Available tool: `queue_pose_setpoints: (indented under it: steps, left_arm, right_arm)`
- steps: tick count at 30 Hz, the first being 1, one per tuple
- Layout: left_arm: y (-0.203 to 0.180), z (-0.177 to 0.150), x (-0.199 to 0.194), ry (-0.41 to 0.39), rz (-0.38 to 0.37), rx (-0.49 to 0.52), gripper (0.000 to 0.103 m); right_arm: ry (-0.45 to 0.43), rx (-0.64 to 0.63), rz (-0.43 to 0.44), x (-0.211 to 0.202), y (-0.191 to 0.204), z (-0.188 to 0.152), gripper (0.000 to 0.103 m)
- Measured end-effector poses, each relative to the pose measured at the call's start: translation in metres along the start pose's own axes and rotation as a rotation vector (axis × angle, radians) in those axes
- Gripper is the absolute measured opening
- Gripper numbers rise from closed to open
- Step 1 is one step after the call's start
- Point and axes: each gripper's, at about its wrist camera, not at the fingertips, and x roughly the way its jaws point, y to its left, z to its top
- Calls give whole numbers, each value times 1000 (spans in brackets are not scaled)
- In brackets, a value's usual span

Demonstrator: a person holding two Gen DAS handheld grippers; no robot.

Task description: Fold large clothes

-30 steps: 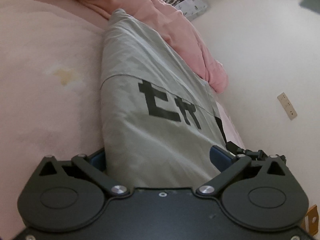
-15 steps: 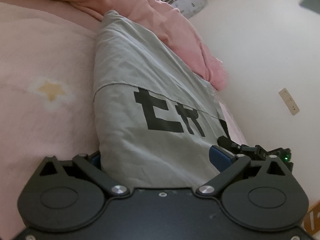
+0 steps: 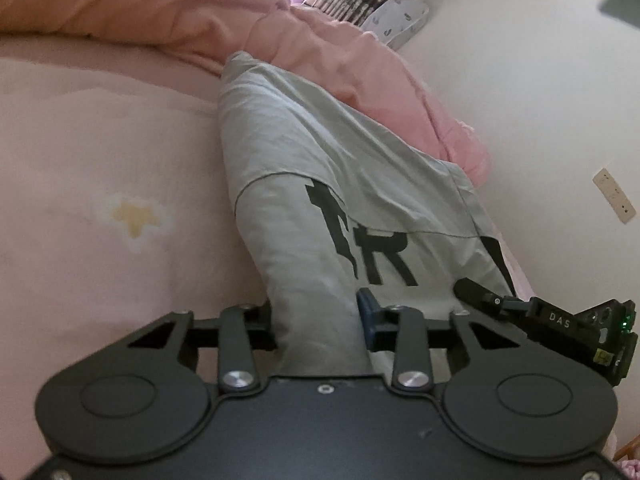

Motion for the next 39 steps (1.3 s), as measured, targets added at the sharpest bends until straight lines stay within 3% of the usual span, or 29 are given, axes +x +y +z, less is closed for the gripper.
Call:
queue_pose_setpoints:
  steps: [7, 12, 16, 21, 25, 28, 30, 31, 33, 35, 39]
  left_arm:
    - [-13, -3, -79, -50, -1, 39, 31]
    - [-8, -26, -152, -94, 17, 65, 31]
    - [7, -49, -188, -104, 21, 66, 31]
    - [31, -81, -194, -113, 13, 52, 31]
    - [58, -106, -176, -63, 29, 7, 32]
    - [74, -122, -173, -75, 3, -13, 44]
    - [83, -129, -174, -89, -1, -40, 63]
    - [88, -131, -175, -89, 6, -50, 66]
    - [92, -135, -184, -92, 18, -51, 69]
    - [83, -128, -194, -112, 58, -22, 65]
    - [57, -114, -223, -213, 142, 78, 65]
  right_arm:
    - [-10, -50, 49, -23, 66, -13, 24]
    - [-9, -70, 92, -32, 109, -38, 25]
    - [-3, -87, 98, -33, 124, -64, 25]
    - [-3, -98, 59, -22, 118, -98, 26]
    - [42, -87, -12, -5, 98, -114, 28]
    - [74, -62, 9, 3, 76, -114, 39]
    - [96, -29, 12, 3, 63, -111, 47]
    - [103, -20, 4, 0, 61, -110, 49]
    - [73, -47, -45, -12, 62, -107, 65]
    - [20, -109, -121, -30, 71, -100, 66]
    - [-67, -256, -154, -48, 119, -95, 62]
